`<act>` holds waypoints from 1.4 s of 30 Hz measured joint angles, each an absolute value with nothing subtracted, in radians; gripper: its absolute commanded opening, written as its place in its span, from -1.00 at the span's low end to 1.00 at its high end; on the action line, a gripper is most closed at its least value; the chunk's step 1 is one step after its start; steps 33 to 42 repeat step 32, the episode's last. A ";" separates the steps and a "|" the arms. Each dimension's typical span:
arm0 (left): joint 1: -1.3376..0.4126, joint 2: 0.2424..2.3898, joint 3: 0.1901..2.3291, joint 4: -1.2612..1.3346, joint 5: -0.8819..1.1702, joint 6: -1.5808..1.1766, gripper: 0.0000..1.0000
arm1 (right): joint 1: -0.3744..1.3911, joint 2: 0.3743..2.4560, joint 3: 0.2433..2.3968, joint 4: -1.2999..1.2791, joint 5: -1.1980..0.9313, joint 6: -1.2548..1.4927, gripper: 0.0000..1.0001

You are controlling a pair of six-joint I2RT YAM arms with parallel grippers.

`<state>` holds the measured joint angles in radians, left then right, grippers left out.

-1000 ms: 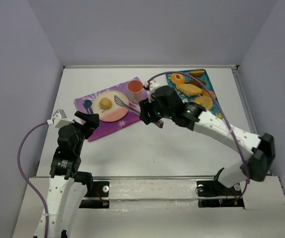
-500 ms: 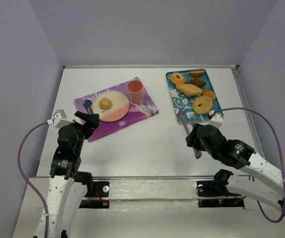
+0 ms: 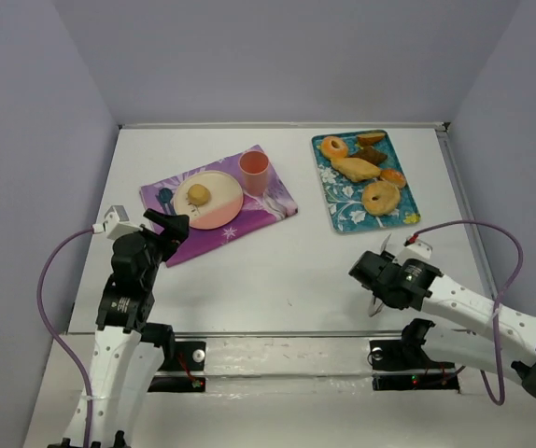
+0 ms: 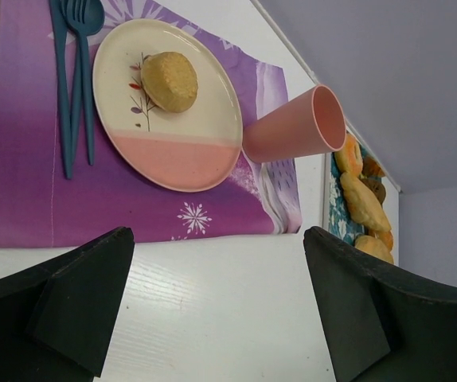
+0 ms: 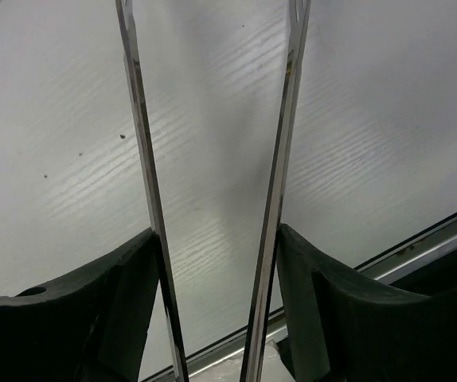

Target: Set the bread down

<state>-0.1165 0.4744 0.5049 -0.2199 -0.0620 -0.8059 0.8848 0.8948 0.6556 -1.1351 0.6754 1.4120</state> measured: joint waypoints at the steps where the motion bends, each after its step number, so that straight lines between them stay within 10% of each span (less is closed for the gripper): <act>1: -0.117 0.476 0.505 -0.218 -0.061 -0.806 0.98 | 0.885 0.915 0.654 -1.137 0.676 1.423 0.46; 5: -0.117 0.474 0.504 -0.212 -0.061 -0.806 0.98 | 0.885 0.981 0.654 -1.113 0.674 1.428 0.99; 42: -0.117 0.503 0.503 -0.212 -0.074 -0.805 0.98 | 0.885 1.091 1.026 -1.096 0.874 1.116 0.99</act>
